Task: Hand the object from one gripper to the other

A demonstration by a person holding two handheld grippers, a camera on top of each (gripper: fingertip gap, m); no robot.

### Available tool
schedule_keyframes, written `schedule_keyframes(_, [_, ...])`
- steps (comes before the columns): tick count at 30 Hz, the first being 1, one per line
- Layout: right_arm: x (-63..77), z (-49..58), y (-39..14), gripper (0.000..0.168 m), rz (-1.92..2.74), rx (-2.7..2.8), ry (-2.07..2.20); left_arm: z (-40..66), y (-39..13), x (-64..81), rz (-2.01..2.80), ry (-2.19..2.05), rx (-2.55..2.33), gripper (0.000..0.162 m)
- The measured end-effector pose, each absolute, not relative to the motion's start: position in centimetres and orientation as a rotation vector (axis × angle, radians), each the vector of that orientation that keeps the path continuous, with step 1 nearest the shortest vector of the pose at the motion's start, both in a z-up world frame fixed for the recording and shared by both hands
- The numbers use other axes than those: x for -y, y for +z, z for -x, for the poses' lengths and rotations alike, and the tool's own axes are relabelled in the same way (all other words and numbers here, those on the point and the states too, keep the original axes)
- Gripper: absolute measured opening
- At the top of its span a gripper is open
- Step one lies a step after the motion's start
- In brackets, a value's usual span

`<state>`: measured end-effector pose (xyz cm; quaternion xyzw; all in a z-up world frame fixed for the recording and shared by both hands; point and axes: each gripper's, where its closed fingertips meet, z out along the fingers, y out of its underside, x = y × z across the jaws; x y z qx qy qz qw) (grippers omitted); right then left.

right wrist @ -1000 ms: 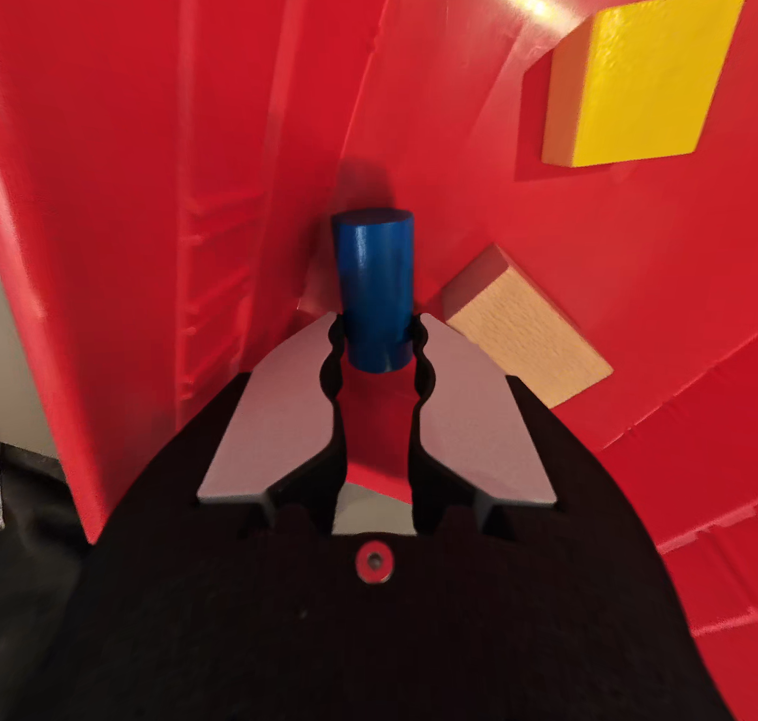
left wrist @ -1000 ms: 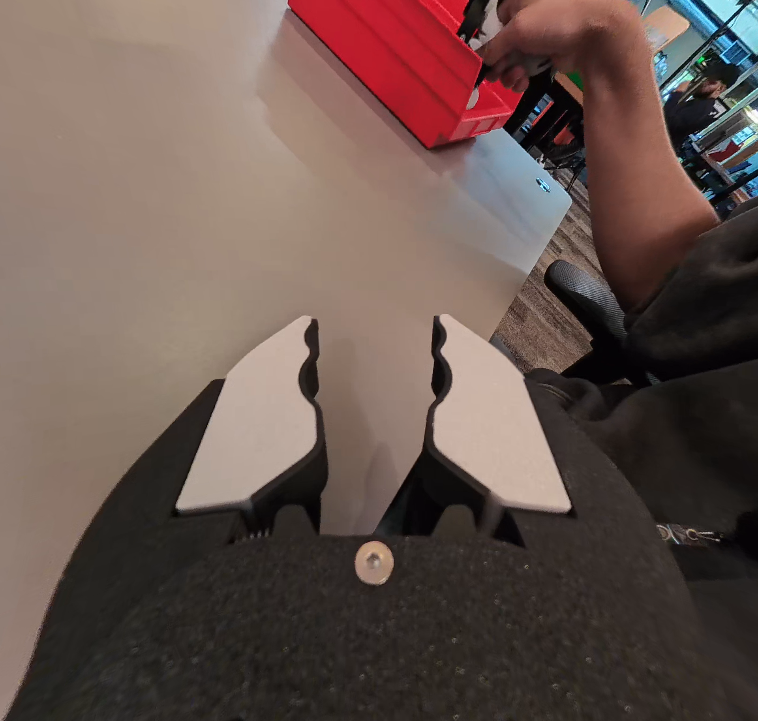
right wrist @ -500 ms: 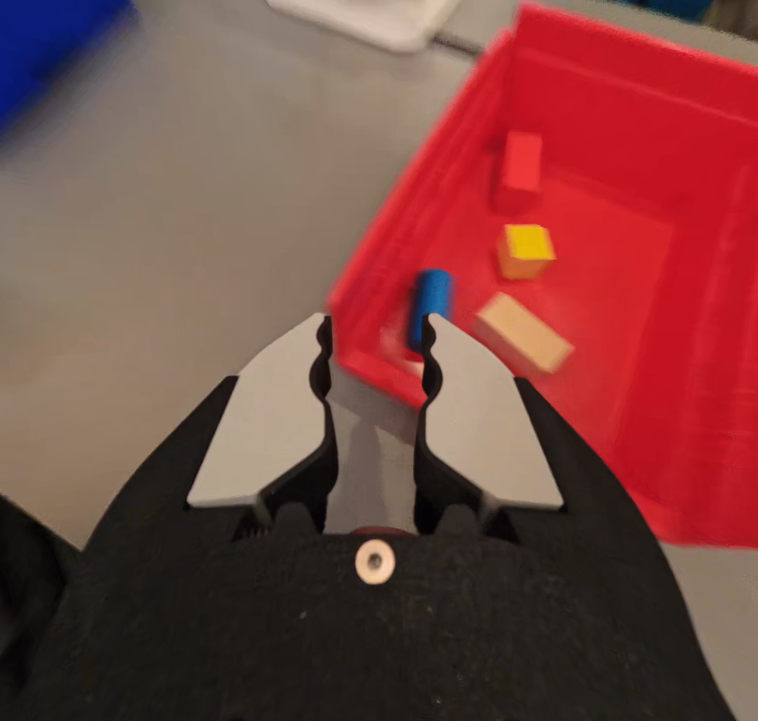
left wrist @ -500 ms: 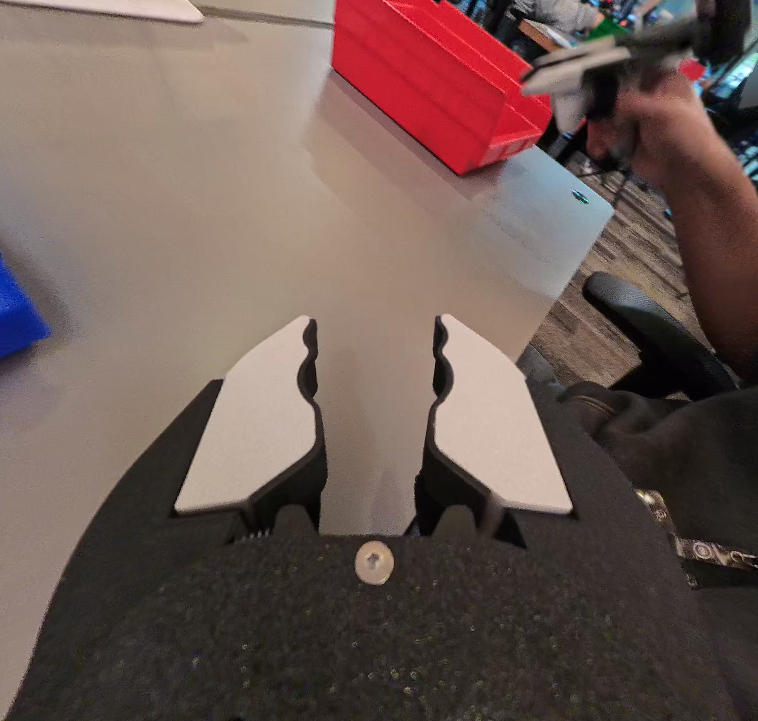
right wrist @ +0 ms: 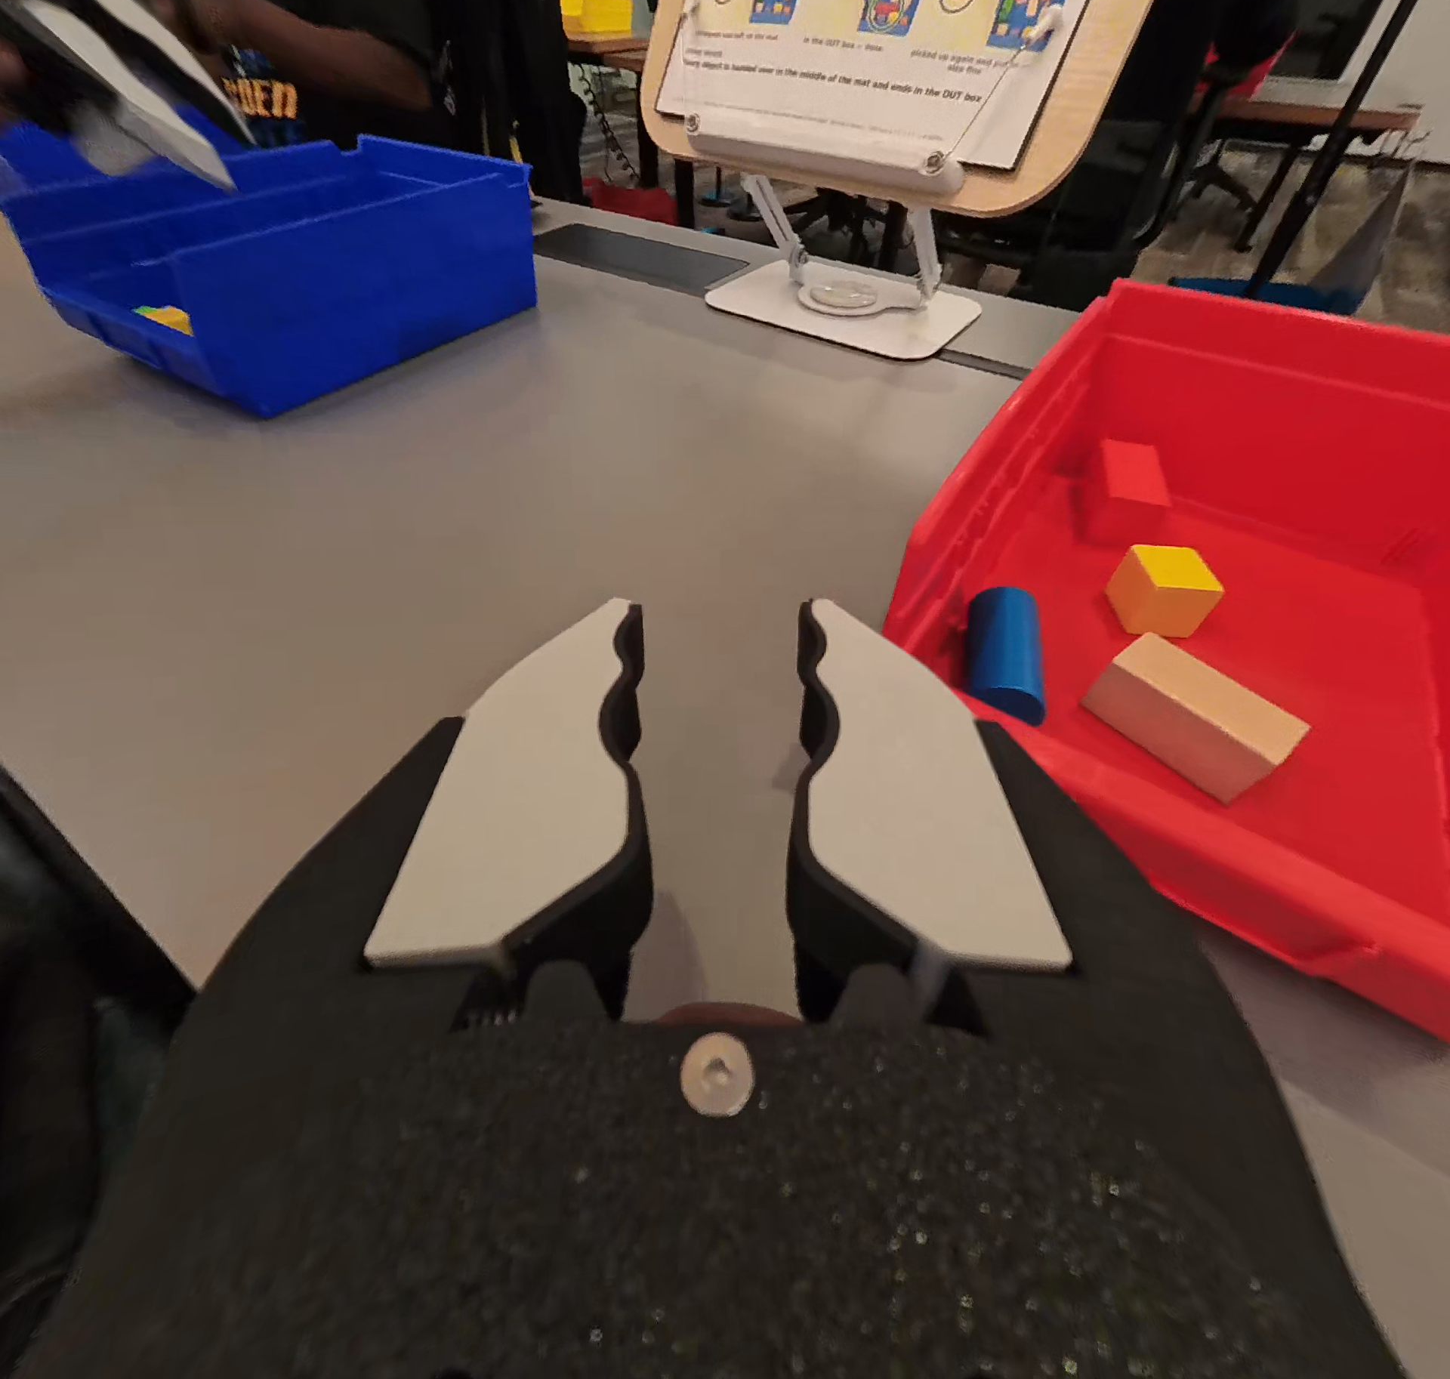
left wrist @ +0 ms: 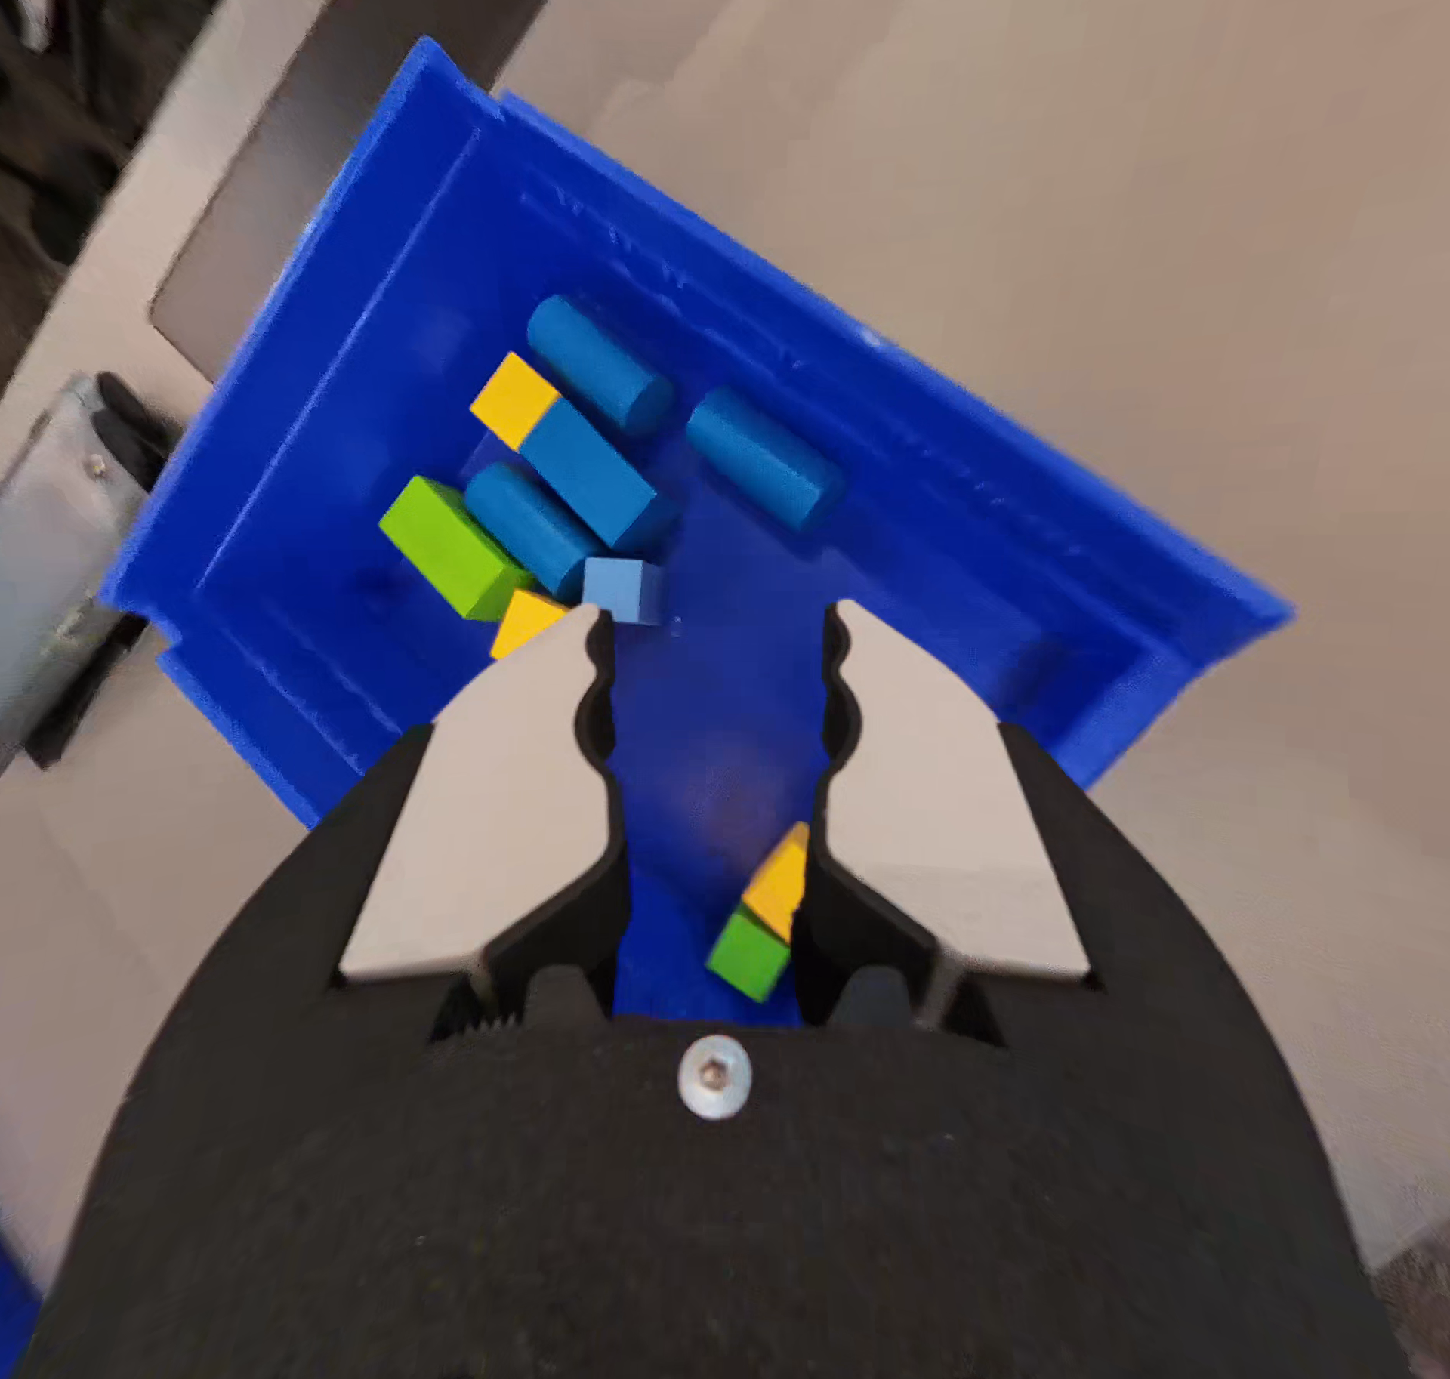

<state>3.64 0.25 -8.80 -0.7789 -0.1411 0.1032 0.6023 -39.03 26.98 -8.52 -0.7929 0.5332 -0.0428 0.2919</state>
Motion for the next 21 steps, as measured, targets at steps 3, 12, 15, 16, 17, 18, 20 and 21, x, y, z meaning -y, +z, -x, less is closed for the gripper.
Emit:
schedule_keyframes(3, [-0.1, -3.4, -8.8, 0.037, 1.8, 0.297, 0.319, 39.7, -11.8, -28.9, 2.218, -0.059, -1.573, 0.056])
schedule_keyframes(12, [-0.3, -4.0, -10.2, 0.038, 1.837, 0.254, 0.363, 40.6, -15.8, -31.8, 2.311, -0.024, -1.639, 0.045])
schedule_keyframes(15, [-0.5, -3.8, -10.6, 0.038, 1.848, 0.243, 0.396, 40.5, -16.4, -32.4, 2.306, -0.003, -1.642, 0.045])
schedule_keyframes(16, [-0.5, -3.8, -10.7, 0.038, 1.852, 0.24, 0.406, 40.4, -16.7, -32.4, 2.314, -0.004, -1.643, 0.045])
schedule_keyframes(17, [-0.6, -3.8, -10.7, 0.038, 1.852, 0.239, 0.414, 40.5, -17.0, -32.5, 2.327, 0.007, -1.644, 0.045])
schedule_keyframes(18, [-0.6, -3.7, -10.8, 0.038, 1.854, 0.238, 0.419, 40.6, -17.4, -32.6, 2.343, 0.03, -1.65, 0.045])
schedule_keyframes(20, [-0.7, -3.7, -10.9, 0.038, 1.86, 0.241, 0.424, 40.9, -18.2, -32.8, 2.373, 0.086, -1.664, 0.046])
schedule_keyframes(21, [-0.7, -3.7, -11.0, 0.038, 1.864, 0.242, 0.426, 41.1, -18.5, -32.9, 2.39, 0.117, -1.665, 0.046])
